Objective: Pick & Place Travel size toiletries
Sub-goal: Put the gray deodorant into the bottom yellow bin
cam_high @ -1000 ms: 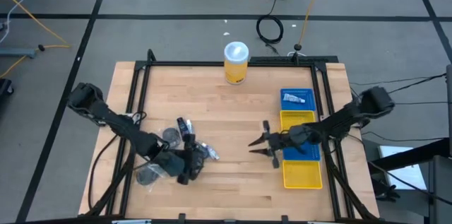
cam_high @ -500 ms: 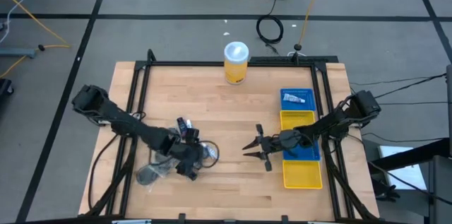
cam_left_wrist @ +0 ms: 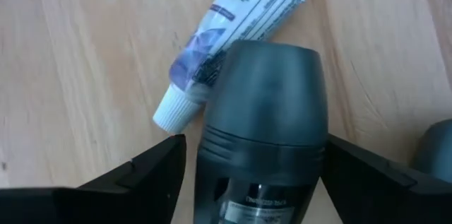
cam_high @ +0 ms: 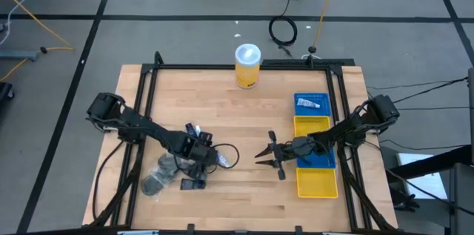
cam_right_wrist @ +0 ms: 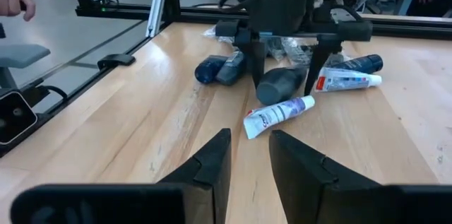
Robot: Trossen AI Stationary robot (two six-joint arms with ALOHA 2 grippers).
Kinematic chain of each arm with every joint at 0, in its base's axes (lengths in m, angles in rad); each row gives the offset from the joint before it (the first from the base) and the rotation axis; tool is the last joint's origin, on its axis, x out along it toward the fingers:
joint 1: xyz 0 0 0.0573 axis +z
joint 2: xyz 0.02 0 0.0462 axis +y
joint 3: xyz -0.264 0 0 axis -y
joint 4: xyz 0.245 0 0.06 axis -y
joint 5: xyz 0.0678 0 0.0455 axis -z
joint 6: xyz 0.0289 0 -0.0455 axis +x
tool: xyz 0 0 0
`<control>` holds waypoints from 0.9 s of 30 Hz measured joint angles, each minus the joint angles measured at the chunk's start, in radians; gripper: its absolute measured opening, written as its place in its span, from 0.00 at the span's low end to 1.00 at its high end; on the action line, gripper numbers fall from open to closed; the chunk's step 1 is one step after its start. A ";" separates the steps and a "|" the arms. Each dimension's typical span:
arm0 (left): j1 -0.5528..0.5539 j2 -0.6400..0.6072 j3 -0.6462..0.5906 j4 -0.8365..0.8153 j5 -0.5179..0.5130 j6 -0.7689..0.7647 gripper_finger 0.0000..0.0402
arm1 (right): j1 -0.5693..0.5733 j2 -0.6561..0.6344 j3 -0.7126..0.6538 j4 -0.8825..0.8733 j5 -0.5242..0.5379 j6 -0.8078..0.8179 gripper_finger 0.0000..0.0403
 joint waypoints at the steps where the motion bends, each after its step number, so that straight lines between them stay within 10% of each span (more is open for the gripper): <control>1: 0.000 0.000 0.000 -0.013 0.000 -0.014 0.77 | 0.000 0.000 0.000 0.000 0.000 0.000 0.22; 17: -0.028 -0.009 -0.002 -0.085 0.000 -0.044 0.48 | 0.000 0.000 0.000 -0.011 -0.004 0.034 0.22; 27: -0.014 -0.002 -0.007 0.240 -0.047 -0.092 0.48 | 0.000 0.000 0.002 -0.024 0.001 0.028 0.39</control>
